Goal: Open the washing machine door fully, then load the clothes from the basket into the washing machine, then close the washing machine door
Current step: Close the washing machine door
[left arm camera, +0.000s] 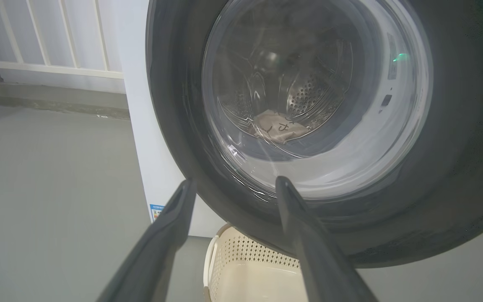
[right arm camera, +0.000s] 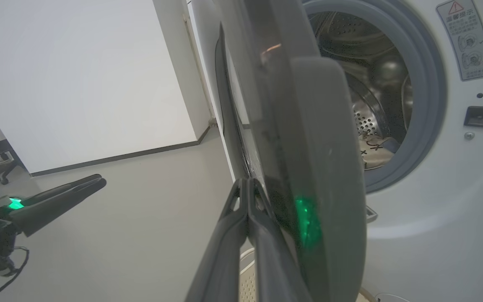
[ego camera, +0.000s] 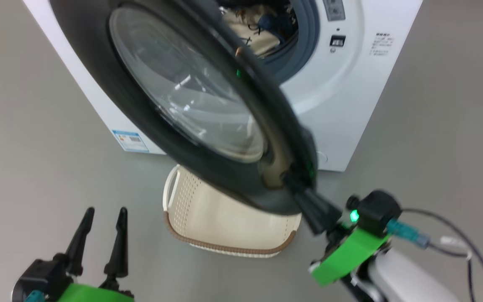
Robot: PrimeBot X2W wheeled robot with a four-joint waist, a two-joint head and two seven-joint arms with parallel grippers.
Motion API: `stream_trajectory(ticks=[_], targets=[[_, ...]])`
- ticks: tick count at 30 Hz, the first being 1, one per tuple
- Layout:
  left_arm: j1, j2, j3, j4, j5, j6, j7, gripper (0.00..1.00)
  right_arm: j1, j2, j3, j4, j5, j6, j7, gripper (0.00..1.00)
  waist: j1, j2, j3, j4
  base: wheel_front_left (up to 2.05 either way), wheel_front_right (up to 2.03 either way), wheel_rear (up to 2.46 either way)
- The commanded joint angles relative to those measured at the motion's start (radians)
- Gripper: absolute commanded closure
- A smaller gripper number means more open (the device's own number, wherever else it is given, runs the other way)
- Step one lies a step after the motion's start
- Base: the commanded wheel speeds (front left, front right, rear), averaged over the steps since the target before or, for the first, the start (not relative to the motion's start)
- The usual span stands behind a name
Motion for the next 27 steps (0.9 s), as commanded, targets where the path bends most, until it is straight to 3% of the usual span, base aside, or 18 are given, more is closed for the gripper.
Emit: stream_trajectory(ticks=[1,18,27], targets=[[-0.045,0.012,0.029,-0.031,0.014,0.001,-0.006,0.0,-0.039,-0.004,-0.012,-0.014,-0.01,-0.001,-0.005,1.0,-0.0001,0.0,0.028,0.002,0.0,0.0,0.0],[-0.203,-0.052,-0.063,-0.051,0.02,0.001,-0.006,0.0,-0.275,-0.116,-0.168,0.042,-0.014,-0.001,-0.005,1.0,-0.0001,0.0,0.219,0.089,0.0,0.0,0.0],[-0.262,-0.072,-0.095,-0.065,0.019,0.001,-0.006,0.0,-0.368,-0.123,-0.258,0.079,-0.01,-0.001,-0.005,1.0,-0.0001,0.0,0.287,0.126,0.0,0.0,0.0]])
